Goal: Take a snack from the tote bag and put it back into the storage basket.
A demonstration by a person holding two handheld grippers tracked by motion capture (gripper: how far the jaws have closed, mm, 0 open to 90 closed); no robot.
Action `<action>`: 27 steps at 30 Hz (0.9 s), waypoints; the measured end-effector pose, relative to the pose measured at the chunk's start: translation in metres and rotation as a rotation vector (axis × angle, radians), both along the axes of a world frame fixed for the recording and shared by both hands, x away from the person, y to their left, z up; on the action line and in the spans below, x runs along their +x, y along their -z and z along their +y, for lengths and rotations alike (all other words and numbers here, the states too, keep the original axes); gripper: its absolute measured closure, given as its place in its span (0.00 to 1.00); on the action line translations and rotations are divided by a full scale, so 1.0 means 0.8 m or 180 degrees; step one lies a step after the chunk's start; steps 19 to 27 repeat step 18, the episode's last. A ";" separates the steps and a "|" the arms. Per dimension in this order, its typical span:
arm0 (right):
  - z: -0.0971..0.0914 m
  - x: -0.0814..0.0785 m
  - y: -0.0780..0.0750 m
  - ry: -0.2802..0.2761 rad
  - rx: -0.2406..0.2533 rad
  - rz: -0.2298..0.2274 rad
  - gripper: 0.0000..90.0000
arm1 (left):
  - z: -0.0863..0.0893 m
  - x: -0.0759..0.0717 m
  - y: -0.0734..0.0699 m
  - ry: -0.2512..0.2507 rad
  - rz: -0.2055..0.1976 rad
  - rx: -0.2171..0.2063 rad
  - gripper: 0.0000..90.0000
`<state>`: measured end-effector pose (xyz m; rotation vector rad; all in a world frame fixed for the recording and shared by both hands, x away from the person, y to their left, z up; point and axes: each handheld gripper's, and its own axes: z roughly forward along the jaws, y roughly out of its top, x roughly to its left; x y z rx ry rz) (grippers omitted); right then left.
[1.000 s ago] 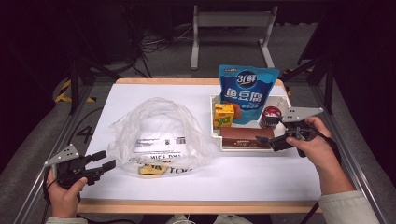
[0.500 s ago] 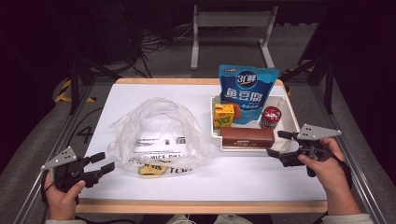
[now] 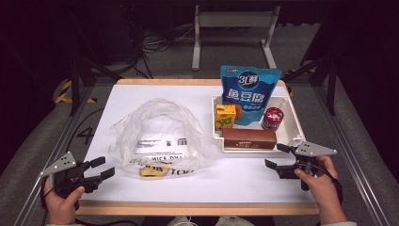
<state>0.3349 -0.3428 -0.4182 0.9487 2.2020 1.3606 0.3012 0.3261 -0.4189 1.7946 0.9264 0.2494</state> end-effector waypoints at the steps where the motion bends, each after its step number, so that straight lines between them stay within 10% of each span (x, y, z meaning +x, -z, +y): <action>1: 0.001 0.000 0.004 0.0007 -0.0034 0.0010 0.20 | 0.000 0.000 0.001 -0.0011 0.0018 -0.0006 0.37; 27: 0.005 -0.001 0.027 0.0082 -0.0006 0.0168 0.20 | -0.001 0.003 0.006 -0.0057 0.0038 0.0064 0.37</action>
